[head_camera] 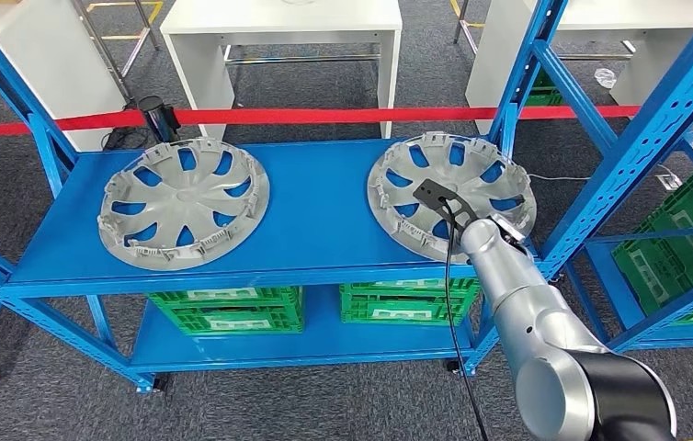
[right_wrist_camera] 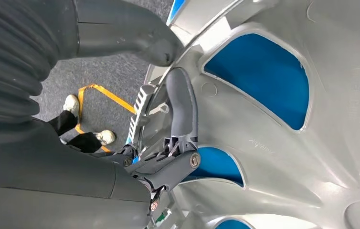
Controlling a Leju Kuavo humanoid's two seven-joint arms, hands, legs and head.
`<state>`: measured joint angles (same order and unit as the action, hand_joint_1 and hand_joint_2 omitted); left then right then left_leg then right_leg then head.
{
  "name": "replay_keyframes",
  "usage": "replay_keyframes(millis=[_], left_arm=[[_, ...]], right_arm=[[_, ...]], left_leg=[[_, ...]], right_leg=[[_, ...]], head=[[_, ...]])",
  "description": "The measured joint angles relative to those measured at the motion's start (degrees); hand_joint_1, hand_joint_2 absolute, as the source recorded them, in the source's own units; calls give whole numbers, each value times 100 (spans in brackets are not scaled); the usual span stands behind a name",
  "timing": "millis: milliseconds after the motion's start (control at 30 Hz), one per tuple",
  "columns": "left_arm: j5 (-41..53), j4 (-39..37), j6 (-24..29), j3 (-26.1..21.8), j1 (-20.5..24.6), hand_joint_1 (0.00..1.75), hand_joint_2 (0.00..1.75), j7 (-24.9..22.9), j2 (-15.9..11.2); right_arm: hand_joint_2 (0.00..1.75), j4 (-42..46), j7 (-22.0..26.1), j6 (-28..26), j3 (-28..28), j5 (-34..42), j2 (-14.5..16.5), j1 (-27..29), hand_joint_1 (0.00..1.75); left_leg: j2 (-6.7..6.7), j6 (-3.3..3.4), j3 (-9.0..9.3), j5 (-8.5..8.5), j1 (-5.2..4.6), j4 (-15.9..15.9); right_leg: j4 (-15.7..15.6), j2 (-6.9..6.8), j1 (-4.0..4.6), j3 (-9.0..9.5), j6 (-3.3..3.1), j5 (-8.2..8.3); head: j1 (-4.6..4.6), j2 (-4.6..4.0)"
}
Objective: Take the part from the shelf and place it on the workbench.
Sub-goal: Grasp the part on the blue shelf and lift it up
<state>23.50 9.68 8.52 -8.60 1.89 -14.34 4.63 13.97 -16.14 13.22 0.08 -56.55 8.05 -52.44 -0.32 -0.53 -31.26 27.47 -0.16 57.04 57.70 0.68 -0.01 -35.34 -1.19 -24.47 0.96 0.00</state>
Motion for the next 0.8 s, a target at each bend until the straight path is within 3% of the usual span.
replay_keyframes(millis=[800], left_arm=[[61,-2,-34,-43,-1,0,0,-84,28]], right_arm=[[175,-2,-87,-1,-2,-386,-54,-15,0]], left_leg=[[-6,8,-6,8,-3,3]], right_leg=[[0,-3,-2,-3,7,-6]], head=[[1,0]])
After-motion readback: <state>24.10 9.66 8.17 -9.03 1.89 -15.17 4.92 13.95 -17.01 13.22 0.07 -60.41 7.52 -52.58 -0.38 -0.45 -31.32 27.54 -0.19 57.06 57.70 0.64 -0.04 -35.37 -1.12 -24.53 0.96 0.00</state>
